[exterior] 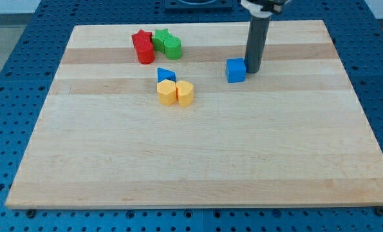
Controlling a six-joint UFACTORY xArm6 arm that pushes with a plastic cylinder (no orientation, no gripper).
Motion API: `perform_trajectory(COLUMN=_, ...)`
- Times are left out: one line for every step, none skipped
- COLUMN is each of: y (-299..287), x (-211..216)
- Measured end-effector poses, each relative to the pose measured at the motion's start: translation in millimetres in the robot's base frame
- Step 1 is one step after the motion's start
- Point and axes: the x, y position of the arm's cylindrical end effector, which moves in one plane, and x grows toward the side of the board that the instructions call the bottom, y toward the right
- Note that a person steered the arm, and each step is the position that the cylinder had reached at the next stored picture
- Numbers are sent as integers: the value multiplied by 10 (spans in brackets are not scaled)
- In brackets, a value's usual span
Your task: Push the blue cube into group of yellow blocks
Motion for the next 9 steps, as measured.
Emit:
perform_trajectory(y=-212, x=37)
perform_trajectory(y=-457, x=36)
perform_trajectory(y=-682, x=43)
perform_trajectory(y=-852, x=145)
perform_trajectory(y=-955, x=219)
perform_trajectory(y=-1023, x=239)
perform_trajectory(y=-1125, x=239)
perform_trajectory(y=-1143, x=239)
perform_trajectory(y=-1126, x=180)
